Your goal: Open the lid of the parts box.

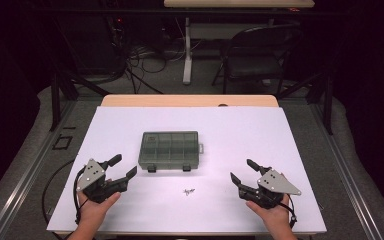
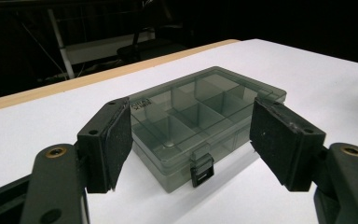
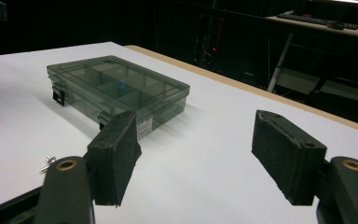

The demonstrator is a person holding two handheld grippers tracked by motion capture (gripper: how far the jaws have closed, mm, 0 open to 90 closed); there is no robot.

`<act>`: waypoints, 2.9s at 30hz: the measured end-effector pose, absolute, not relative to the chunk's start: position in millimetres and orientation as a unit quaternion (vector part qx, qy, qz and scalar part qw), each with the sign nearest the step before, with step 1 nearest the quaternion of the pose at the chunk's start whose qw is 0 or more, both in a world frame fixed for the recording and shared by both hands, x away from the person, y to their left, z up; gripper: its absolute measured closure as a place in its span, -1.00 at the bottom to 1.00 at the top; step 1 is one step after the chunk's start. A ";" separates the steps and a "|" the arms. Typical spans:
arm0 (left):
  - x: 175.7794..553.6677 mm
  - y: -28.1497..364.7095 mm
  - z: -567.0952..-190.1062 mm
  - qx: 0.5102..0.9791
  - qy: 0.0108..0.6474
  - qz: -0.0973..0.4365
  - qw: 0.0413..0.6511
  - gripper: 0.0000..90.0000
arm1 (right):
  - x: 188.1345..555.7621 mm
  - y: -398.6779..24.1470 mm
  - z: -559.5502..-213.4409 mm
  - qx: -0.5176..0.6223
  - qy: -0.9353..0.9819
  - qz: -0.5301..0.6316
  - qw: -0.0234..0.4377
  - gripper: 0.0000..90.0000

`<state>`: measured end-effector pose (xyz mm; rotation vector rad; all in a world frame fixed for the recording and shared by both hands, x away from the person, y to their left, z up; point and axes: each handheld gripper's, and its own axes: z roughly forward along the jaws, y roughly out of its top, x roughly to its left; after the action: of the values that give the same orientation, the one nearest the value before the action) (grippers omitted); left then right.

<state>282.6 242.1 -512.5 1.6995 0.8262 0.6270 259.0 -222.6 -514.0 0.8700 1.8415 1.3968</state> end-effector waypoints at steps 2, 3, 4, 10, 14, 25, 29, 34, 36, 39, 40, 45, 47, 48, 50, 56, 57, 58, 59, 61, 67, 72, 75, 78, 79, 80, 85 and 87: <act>282.7 242.2 -513.2 0.718 0.350 0.264 0.541 -0.33 | 260.5 -222.5 -514.2 0.333 0.703 0.533 0.333 -0.30; 283.3 242.3 -513.5 0.718 0.351 0.261 0.541 -0.32 | 260.9 -222.1 -514.4 0.336 0.705 0.532 0.329 -0.29; 283.3 242.3 -513.5 0.718 0.351 0.261 0.541 -0.31 | 260.9 -222.1 -514.4 0.336 0.705 0.532 0.329 -0.29; 287.6 240.4 -516.3 0.722 0.356 0.253 0.536 -0.29 | 262.7 -217.3 -517.0 0.341 0.724 0.518 0.303 -0.10; 289.7 240.4 -517.2 0.724 0.366 0.245 0.531 -0.27 | 262.6 -212.0 -517.0 0.337 0.732 0.505 0.309 -0.08; 297.6 239.9 -519.8 0.739 0.379 0.221 0.512 -0.07 | 266.5 -206.3 -515.3 0.346 0.738 0.497 0.296 0.18; 300.1 240.1 -523.4 0.747 0.388 0.215 0.495 0.02 | 273.0 -201.9 -516.0 0.347 0.741 0.493 0.296 0.25; 302.8 243.3 -521.3 0.740 0.380 0.196 0.519 0.11 | 277.3 -199.4 -517.4 0.342 0.752 0.482 0.293 0.27; 306.8 242.6 -522.4 0.741 0.387 0.193 0.514 0.14 | 279.6 -199.4 -518.3 0.345 0.752 0.482 0.288 0.27; 311.7 241.7 -524.7 0.746 0.392 0.191 0.502 0.19 | 284.2 -199.7 -518.9 0.353 0.750 0.485 0.278 0.29; 312.7 241.7 -525.1 0.747 0.396 0.190 0.500 0.23 | 287.0 -199.7 -519.3 0.358 0.748 0.488 0.272 0.30; 318.7 244.7 -526.4 0.745 0.416 0.185 0.488 0.27 | 296.5 -198.0 -521.3 0.367 0.749 0.484 0.263 0.36; 321.3 246.9 -526.5 0.744 0.424 0.184 0.482 0.34 | 302.8 -195.0 -520.4 0.367 0.751 0.484 0.260 0.41; 321.3 246.9 -526.5 0.744 0.424 0.184 0.482 0.36 | 302.8 -195.0 -520.4 0.367 0.751 0.484 0.260 0.41; 323.7 248.6 -527.0 0.741 0.433 0.180 0.481 0.41 | 306.7 -192.9 -520.2 0.369 0.752 0.483 0.256 0.44; 330.6 254.4 -529.2 0.739 0.446 0.164 0.477 0.63 | 318.7 -184.0 -519.8 0.368 0.758 0.480 0.245 0.63; 331.5 254.7 -529.2 0.739 0.447 0.162 0.478 0.66 | 320.5 -182.1 -520.0 0.366 0.761 0.477 0.245 0.64; 332.8 254.7 -529.4 0.741 0.447 0.162 0.475 0.70 | 322.4 -179.9 -520.4 0.365 0.762 0.475 0.244 0.67; 333.6 254.4 -529.4 0.741 0.449 0.163 0.472 0.75 | 324.6 -177.6 -521.2 0.364 0.765 0.473 0.242 0.68; 337.1 253.9 -529.3 0.745 0.446 0.158 0.470 0.81 | 328.5 -172.6 -522.9 0.362 0.770 0.468 0.239 0.73; 346.9 253.2 -527.4 0.754 0.450 0.155 0.453 1.00 | 339.8 -157.9 -524.8 0.351 0.785 0.452 0.237 0.88; 352.2 253.3 -524.2 0.753 0.447 0.154 0.458 1.00 | 351.3 -149.1 -523.6 0.349 0.787 0.453 0.231 0.97; 356.1 254.7 -526.6 0.753 0.452 0.149 0.455 1.00 | 356.5 -145.5 -524.5 0.352 0.789 0.451 0.225 0.99; 359.8 256.8 -528.0 0.751 0.457 0.145 0.455 1.00 | 360.8 -142.4 -526.4 0.350 0.792 0.447 0.222 0.99; 360.1 257.1 -528.5 0.751 0.457 0.143 0.455 1.00 | 361.8 -142.0 -527.2 0.351 0.792 0.448 0.220 1.00; 359.9 257.5 -529.1 0.753 0.457 0.142 0.452 1.00 | 362.1 -142.0 -527.7 0.352 0.792 0.450 0.217 1.00; 355.6 253.9 -530.6 0.763 0.445 0.147 0.446 1.00 | 361.8 -143.0 -532.1 0.347 0.800 0.444 0.206 1.00; 352.2 250.8 -533.3 0.775 0.433 0.147 0.436 1.00 | 361.6 -143.2 -533.5 0.346 0.802 0.446 0.195 1.00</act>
<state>352.2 250.8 -533.3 1.9297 1.0763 0.3664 361.6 -143.2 -533.5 0.9707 2.2473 1.2506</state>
